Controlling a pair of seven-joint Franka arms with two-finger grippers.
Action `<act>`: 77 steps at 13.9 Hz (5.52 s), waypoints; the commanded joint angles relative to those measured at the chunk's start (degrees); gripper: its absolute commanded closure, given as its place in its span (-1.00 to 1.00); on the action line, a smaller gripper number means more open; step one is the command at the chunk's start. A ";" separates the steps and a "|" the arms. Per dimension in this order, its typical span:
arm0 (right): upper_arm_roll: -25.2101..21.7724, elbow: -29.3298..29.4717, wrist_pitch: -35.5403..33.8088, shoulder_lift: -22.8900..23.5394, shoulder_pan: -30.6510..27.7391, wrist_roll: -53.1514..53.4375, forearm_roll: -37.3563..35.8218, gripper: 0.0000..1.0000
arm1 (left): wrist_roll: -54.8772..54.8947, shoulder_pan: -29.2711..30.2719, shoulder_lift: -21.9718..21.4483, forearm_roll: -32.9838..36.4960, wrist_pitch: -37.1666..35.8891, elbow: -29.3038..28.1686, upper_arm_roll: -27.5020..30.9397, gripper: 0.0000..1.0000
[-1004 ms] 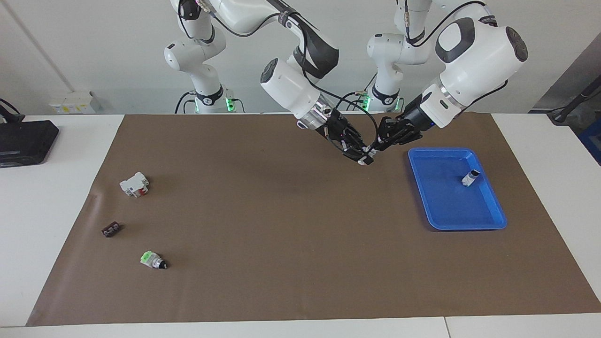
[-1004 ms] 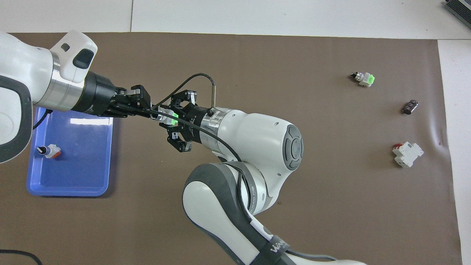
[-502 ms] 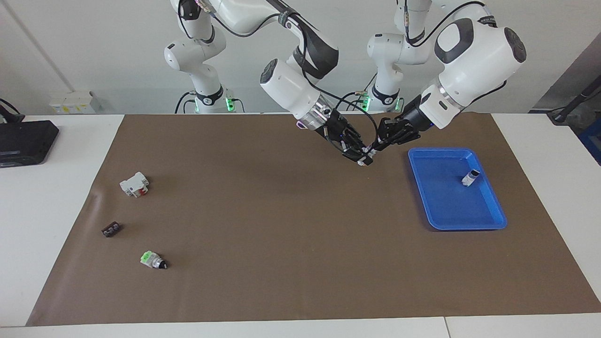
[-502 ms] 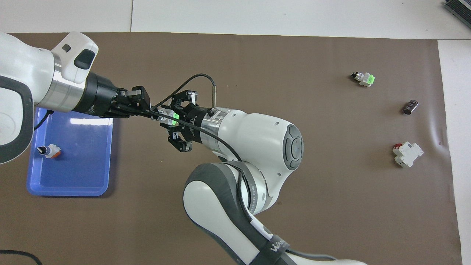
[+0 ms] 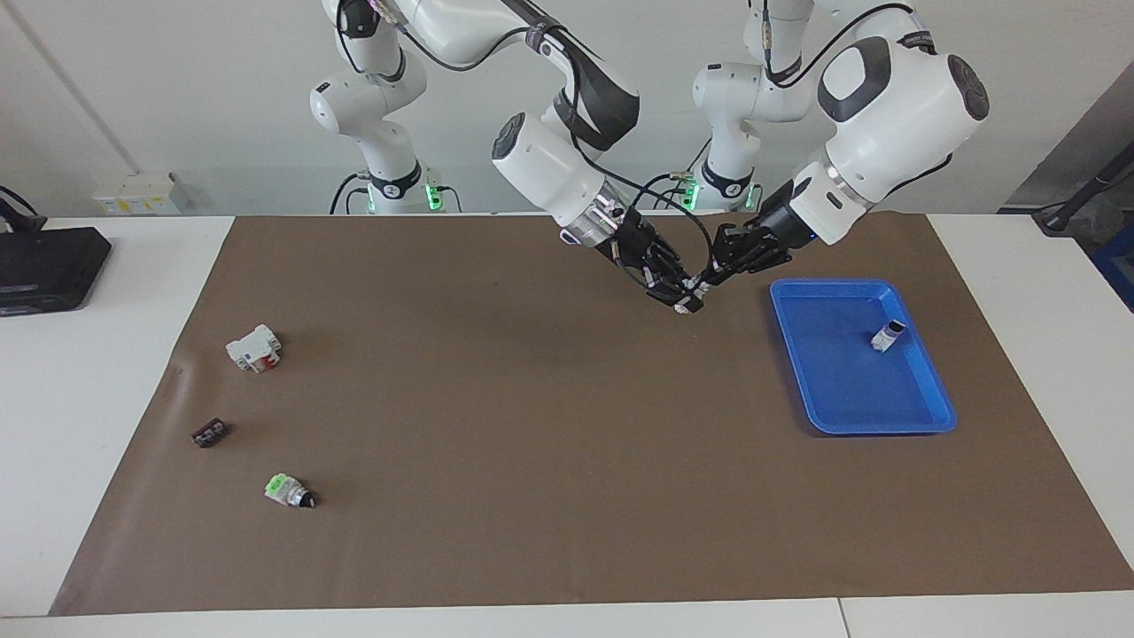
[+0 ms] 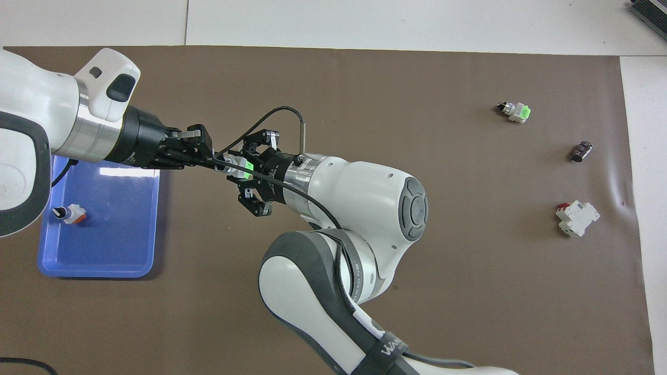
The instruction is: Turn and place switch with both arms
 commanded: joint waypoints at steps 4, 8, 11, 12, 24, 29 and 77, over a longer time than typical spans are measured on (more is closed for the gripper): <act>0.14 0.15 0.61 -0.73 -0.14 0.03 1.10 1.00 | -7.56 -0.72 -2.94 -0.02 3.05 -5.96 0.87 1.00; 0.14 0.15 0.61 -0.73 -0.14 0.03 1.10 1.00 | -15.49 -0.55 -2.94 -0.02 3.58 -6.13 0.87 1.00; 0.14 0.15 0.61 -0.73 -0.14 0.03 1.10 1.00 | -24.18 -0.55 -2.94 -0.02 3.49 -6.14 0.96 1.00; 0.14 0.15 0.61 -0.73 -0.14 0.03 1.01 1.00 | -27.78 -0.55 -2.94 -0.02 3.41 -6.14 1.04 1.00; 0.14 0.15 0.52 -0.73 -0.14 0.03 1.01 1.00 | -67.52 -0.28 -3.38 3.83 3.67 -5.78 1.48 1.00; 0.14 0.15 0.52 -0.73 -0.23 0.03 1.01 1.00 | -76.41 0.33 -3.38 4.81 4.28 -5.87 1.48 1.00; -1.09 -4.50 -43.21 -17.59 -37.31 -71.33 -56.21 -1.00 | -18.01 20.20 -0.48 35.39 35.92 -27.13 1.31 1.00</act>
